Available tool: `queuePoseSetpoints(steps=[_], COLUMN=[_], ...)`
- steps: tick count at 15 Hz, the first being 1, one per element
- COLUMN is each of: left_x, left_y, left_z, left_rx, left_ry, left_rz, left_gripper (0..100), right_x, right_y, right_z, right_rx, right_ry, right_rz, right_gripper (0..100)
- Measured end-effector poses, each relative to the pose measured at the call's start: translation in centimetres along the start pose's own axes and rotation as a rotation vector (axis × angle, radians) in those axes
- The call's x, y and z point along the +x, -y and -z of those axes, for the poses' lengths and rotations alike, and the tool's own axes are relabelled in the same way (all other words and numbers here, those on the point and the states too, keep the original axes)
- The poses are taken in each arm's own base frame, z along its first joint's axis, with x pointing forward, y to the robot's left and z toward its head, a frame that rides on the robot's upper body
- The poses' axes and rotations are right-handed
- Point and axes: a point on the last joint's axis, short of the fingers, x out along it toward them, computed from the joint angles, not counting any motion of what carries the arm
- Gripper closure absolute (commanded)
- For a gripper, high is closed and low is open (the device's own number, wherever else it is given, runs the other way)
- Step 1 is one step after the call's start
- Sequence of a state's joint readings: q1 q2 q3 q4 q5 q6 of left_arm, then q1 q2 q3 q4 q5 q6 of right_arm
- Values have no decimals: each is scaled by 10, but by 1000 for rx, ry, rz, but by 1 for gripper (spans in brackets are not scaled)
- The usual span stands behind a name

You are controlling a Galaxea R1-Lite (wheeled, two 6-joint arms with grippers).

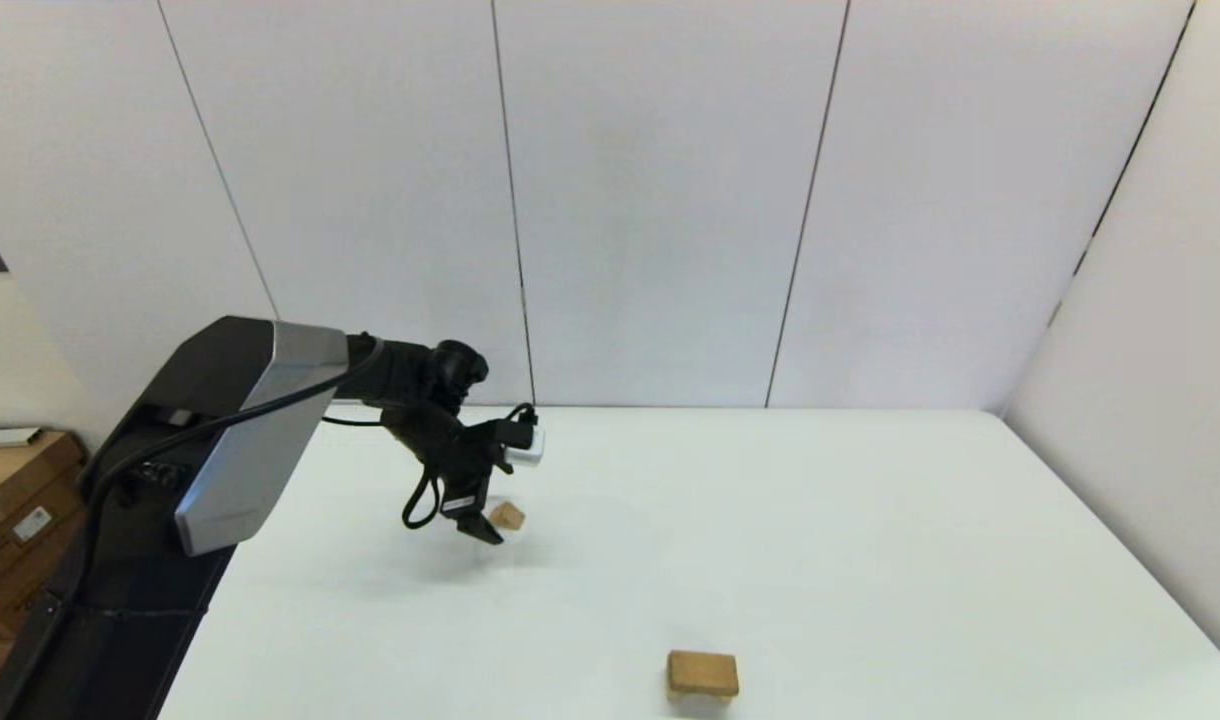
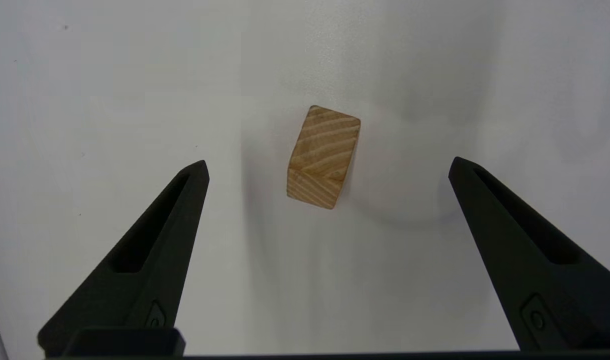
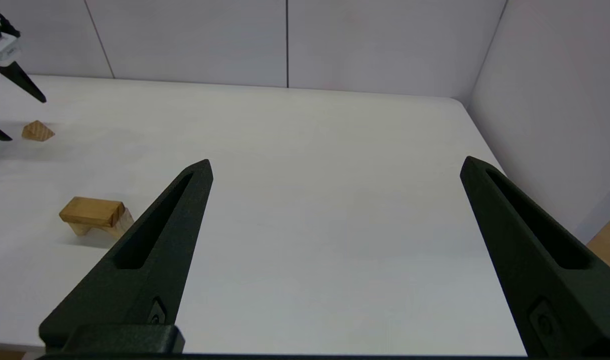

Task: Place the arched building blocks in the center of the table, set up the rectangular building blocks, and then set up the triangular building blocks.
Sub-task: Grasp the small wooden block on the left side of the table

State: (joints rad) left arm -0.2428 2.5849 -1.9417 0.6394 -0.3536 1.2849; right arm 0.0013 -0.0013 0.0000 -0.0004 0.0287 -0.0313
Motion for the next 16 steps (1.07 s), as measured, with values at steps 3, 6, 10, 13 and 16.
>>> queuePoseSetpoints(steps=[3, 6, 10, 13, 16], left_x=[7, 13, 18, 19, 20], left_y=[0, -1, -1, 0, 0], left_z=[2, 5, 7, 7, 8], left_rx=[-3, -5, -11, -15, -16], left_ry=[-2, -3, -6, -6, -7], left_rz=[7, 9, 19, 22, 24], left_gripper=[0, 0, 0, 0, 0], right_x=[0, 0, 0, 0, 0], right_y=[0, 0, 0, 0, 0], right_z=[0, 0, 0, 0, 0], right_rx=[0, 0, 0, 0, 0], right_ry=[0, 0, 0, 0, 0], right_rz=[0, 0, 0, 0, 0], right_gripper=[0, 0, 0, 0, 0])
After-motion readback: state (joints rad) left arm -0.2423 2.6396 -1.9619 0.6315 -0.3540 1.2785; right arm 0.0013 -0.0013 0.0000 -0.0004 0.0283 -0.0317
